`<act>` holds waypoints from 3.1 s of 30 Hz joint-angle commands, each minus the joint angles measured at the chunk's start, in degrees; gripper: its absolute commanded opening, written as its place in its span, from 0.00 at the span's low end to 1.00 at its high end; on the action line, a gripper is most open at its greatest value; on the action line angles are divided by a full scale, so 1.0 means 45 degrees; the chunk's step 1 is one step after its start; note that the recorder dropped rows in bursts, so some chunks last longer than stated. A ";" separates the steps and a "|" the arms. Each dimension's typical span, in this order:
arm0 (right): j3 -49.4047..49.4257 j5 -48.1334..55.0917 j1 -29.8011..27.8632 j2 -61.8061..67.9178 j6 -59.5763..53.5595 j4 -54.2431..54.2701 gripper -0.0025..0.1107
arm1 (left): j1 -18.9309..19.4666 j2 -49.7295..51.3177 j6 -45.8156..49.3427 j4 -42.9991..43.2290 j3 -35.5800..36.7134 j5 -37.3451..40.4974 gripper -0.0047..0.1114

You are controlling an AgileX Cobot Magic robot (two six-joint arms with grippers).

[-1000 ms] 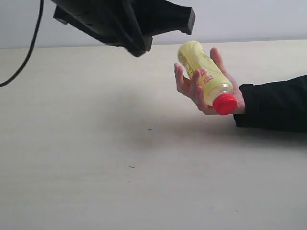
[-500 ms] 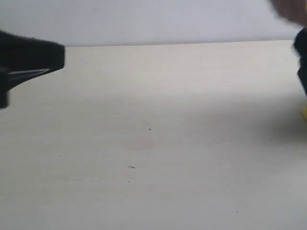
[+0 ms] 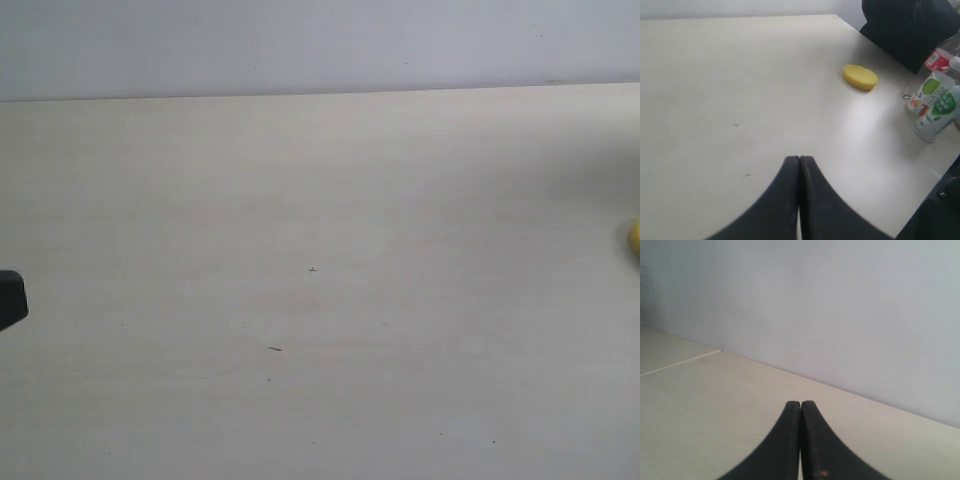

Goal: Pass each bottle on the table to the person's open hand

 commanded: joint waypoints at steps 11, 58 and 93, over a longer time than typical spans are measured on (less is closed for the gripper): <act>0.0097 -0.0162 0.0010 -0.0042 0.0024 -0.0004 0.02 | -0.0052 -0.0276 -0.1377 0.0007 0.0503 -0.0216 0.04; 0.0097 -0.0173 0.0010 -0.0042 0.0011 -0.0004 0.02 | 0.8122 -0.5637 0.3573 0.0551 0.5034 -0.4319 0.04; 0.0097 -0.0173 0.0010 -0.0042 0.0011 -0.0004 0.02 | 0.9886 -0.5637 0.6920 -0.2367 0.5034 -0.4533 0.04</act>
